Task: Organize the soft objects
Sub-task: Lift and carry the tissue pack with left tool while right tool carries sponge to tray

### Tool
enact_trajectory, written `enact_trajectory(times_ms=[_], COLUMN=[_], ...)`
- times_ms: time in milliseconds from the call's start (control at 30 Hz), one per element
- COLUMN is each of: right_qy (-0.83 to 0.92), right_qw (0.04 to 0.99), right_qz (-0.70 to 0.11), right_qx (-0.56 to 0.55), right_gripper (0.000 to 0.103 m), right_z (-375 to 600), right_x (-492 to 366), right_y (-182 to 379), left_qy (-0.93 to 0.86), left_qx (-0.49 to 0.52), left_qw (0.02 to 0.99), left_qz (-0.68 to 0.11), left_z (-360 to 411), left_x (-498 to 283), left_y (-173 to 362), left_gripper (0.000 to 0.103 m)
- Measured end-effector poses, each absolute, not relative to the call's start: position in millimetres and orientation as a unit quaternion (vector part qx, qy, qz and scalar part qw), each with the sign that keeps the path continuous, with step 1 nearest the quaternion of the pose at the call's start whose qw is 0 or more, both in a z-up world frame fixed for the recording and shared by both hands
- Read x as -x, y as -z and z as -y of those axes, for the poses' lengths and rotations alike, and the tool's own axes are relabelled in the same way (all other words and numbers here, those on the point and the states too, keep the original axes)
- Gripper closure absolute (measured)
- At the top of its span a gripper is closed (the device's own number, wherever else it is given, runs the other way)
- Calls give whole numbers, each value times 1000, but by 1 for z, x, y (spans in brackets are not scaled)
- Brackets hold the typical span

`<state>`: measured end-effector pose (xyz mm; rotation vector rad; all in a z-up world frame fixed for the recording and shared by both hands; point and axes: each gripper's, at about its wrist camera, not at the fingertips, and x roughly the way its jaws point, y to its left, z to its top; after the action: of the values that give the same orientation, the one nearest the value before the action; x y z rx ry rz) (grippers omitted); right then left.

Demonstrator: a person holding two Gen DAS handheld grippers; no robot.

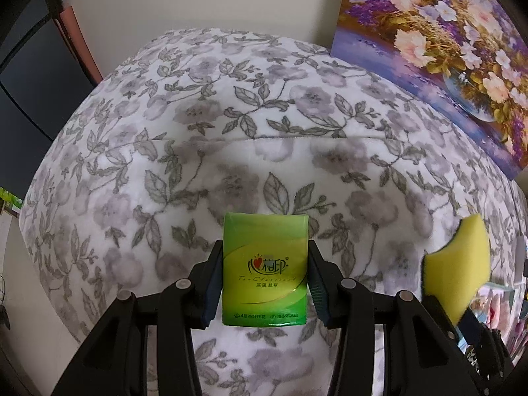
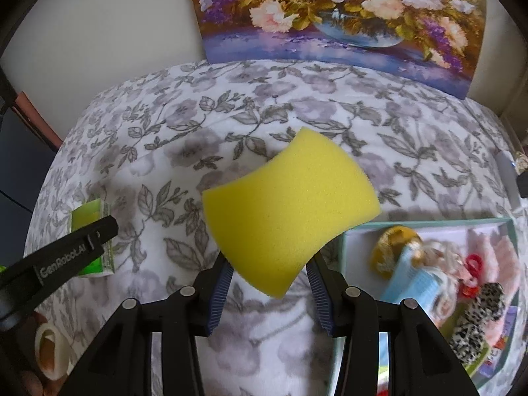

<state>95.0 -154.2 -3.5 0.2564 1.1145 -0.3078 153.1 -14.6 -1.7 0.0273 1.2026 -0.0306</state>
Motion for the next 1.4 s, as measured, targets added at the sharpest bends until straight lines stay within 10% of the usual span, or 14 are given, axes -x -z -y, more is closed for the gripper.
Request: enact_trajectory(times_ms=[1400], right_qy=[266], right_qw=[817], right_qz=[-475], right_qx=[-191], right_gripper=[54], right_z=[253], right_x=[82], right_y=[-38], left_qy=[125], left_qx=[-95], left_qw=[840], left_qz=[-520], left_z=[116], left_x=[-19], left_y=[-28], left_gripper=[55])
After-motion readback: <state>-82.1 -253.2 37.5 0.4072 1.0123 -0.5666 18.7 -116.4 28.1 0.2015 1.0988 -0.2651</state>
